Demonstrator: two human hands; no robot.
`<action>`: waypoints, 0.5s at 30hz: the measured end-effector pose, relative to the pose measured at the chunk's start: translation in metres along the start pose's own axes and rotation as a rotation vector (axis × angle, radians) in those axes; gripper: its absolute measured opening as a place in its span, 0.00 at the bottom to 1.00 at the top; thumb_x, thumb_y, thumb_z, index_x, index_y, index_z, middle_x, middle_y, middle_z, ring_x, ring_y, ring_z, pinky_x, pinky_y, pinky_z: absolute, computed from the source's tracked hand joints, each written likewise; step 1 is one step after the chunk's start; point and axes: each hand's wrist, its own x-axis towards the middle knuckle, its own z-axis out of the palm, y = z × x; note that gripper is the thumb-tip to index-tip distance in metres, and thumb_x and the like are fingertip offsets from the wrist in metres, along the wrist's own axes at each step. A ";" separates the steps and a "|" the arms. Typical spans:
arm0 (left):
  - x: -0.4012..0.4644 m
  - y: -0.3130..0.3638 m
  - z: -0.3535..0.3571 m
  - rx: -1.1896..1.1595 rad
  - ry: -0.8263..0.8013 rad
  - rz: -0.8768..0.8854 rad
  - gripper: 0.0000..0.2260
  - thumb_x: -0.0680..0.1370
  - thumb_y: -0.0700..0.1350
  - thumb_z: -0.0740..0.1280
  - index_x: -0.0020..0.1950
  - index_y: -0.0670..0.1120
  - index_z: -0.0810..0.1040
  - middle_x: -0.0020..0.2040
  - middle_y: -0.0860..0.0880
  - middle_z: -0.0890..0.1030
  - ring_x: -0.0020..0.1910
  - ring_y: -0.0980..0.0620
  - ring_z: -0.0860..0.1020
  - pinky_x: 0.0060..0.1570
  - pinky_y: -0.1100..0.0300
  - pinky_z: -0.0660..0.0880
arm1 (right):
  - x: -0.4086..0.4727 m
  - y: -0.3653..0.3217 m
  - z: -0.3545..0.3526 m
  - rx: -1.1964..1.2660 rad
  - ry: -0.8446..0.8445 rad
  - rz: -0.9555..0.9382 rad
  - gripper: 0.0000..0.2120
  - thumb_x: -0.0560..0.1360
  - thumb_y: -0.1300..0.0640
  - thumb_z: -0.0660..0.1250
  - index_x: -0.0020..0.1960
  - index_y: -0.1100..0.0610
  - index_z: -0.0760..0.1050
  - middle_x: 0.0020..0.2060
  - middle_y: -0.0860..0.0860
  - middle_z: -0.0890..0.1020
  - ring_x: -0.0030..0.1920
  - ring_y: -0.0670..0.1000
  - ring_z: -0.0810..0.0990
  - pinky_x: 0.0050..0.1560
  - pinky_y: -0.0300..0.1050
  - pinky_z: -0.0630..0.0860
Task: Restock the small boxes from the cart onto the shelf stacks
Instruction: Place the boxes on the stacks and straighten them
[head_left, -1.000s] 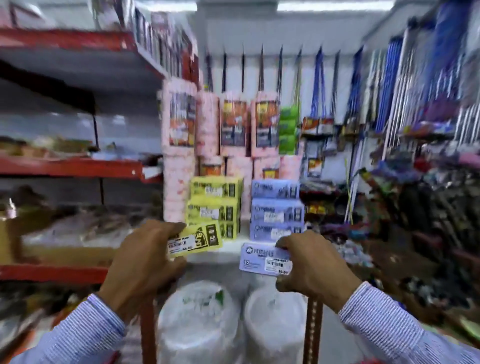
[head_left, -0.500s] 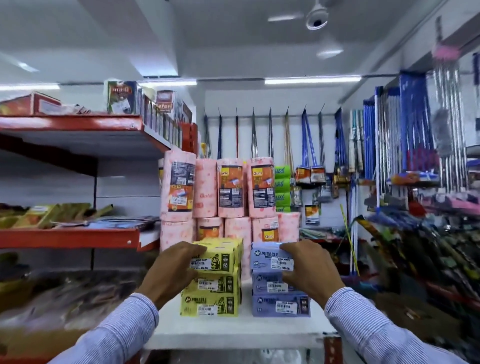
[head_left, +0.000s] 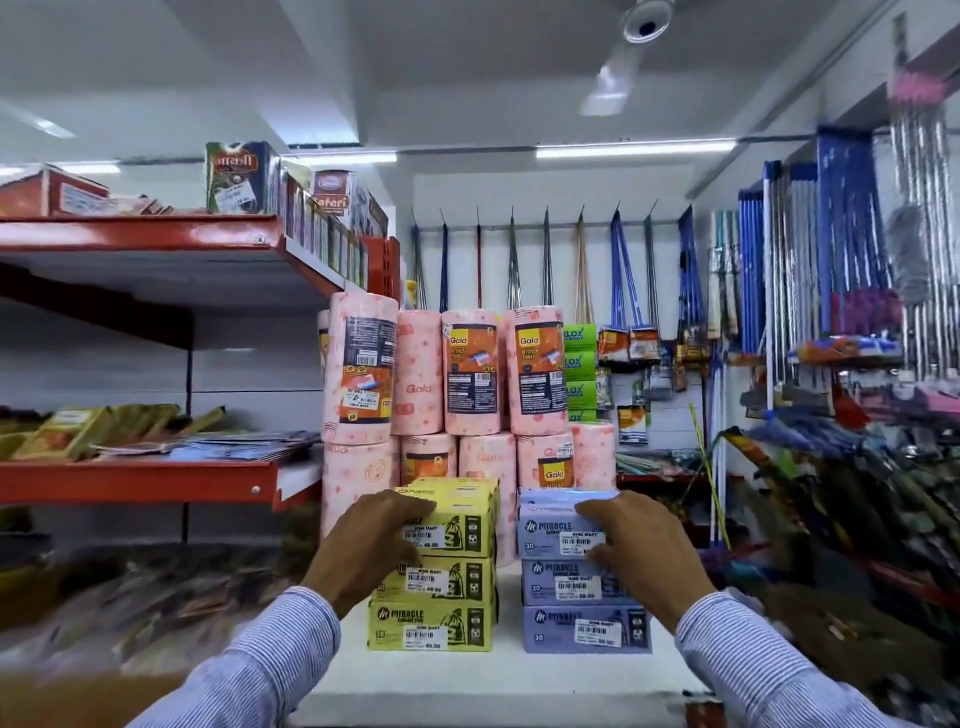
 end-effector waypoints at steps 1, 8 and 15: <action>0.001 -0.001 0.001 -0.017 -0.001 -0.004 0.24 0.69 0.39 0.77 0.63 0.51 0.79 0.59 0.49 0.83 0.54 0.50 0.80 0.55 0.51 0.80 | 0.000 0.000 0.001 0.025 0.005 0.008 0.21 0.68 0.54 0.75 0.61 0.50 0.78 0.53 0.52 0.82 0.53 0.53 0.78 0.49 0.46 0.75; -0.002 -0.009 0.006 -0.081 0.017 0.027 0.22 0.72 0.38 0.74 0.64 0.52 0.78 0.59 0.49 0.82 0.54 0.51 0.79 0.55 0.54 0.79 | -0.001 0.000 0.008 0.072 0.033 0.023 0.24 0.69 0.57 0.75 0.64 0.52 0.75 0.58 0.51 0.82 0.57 0.54 0.78 0.54 0.48 0.76; -0.006 -0.007 0.015 -0.040 0.085 0.094 0.20 0.75 0.41 0.72 0.67 0.48 0.76 0.65 0.45 0.80 0.63 0.46 0.78 0.65 0.53 0.72 | -0.023 -0.054 0.047 0.004 0.276 -0.171 0.38 0.72 0.51 0.73 0.76 0.58 0.59 0.75 0.56 0.64 0.75 0.57 0.60 0.75 0.55 0.53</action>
